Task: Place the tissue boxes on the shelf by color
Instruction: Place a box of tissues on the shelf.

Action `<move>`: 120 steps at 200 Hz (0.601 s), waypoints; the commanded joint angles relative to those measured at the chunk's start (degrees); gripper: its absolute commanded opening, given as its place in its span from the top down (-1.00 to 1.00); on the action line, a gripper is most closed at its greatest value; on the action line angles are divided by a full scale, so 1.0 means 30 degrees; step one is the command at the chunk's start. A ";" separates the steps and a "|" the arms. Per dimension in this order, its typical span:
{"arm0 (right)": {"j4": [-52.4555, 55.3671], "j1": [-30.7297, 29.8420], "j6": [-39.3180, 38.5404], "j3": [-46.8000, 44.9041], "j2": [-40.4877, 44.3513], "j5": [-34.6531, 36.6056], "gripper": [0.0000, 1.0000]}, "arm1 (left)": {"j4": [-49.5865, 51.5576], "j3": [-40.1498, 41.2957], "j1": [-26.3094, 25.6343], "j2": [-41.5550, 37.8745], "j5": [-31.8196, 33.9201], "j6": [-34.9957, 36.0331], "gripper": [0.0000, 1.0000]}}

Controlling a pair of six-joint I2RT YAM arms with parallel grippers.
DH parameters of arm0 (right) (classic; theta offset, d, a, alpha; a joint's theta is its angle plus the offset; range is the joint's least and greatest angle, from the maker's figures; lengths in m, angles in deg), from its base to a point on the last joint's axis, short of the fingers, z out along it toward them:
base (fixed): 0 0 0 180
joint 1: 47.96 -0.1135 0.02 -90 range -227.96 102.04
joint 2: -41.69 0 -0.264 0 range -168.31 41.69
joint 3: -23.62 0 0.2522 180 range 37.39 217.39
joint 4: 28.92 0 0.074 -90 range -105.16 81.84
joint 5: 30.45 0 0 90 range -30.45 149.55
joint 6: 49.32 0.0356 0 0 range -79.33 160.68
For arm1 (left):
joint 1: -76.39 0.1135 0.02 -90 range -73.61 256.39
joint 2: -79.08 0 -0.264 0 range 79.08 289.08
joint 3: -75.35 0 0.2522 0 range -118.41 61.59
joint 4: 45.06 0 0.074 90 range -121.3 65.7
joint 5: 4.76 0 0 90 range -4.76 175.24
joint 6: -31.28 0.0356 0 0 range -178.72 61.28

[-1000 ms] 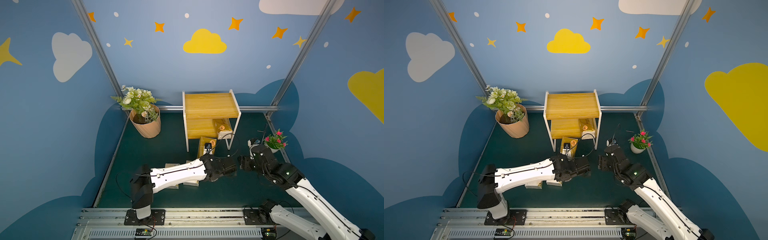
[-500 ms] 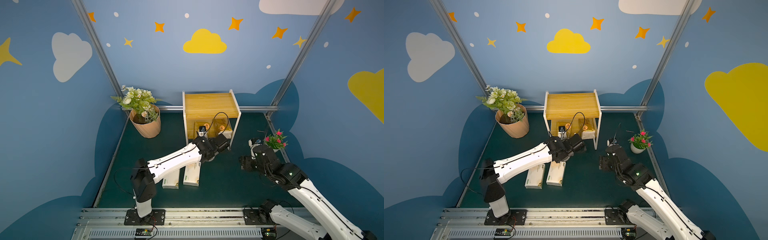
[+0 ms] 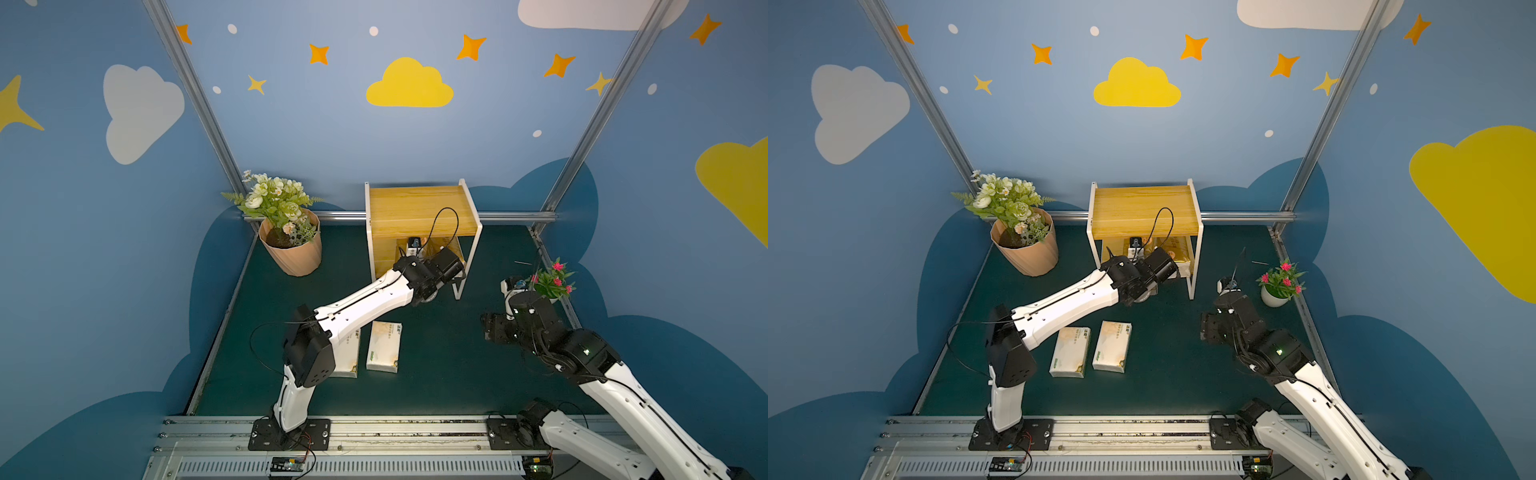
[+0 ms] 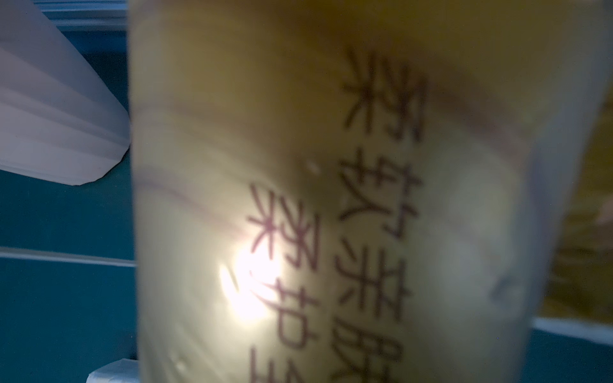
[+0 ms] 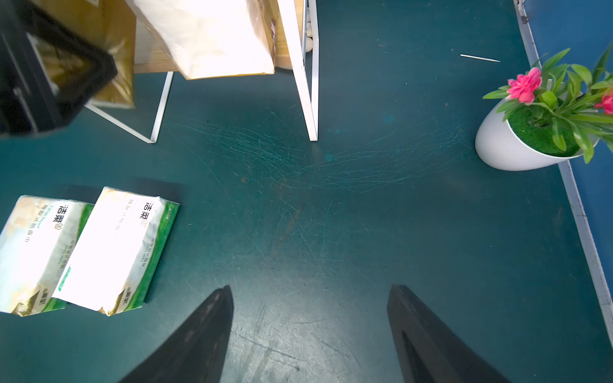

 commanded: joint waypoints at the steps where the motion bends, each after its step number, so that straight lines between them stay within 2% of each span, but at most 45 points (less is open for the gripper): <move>1: 0.0365 -0.0055 0.0051 0.0167 0.0248 0.0350 -0.59 | 0.0481 -0.1281 0.0138 0.0573 0.0877 0.0345 -0.46; 41: 0.0459 -0.0033 0.0013 0.0138 0.0387 0.0390 -0.58 | 0.0667 -0.2010 0.0303 0.1145 0.1179 -0.0146 -0.52; 60: 0.0475 -0.0040 0.0028 0.0109 0.0463 0.0393 -0.59 | 0.0878 -0.2228 0.0323 0.1322 0.1331 -0.0375 -0.70; 92: 0.0490 -0.0018 0.0038 0.0079 0.0516 0.0389 -0.58 | 0.1275 -0.2176 0.0335 0.1442 0.1576 -0.0836 -0.84; 120: 0.0409 -0.0033 0.0092 0.0050 0.0588 0.0309 -0.58 | 0.1251 -0.1897 0.0345 0.1473 0.1647 -0.1079 -0.84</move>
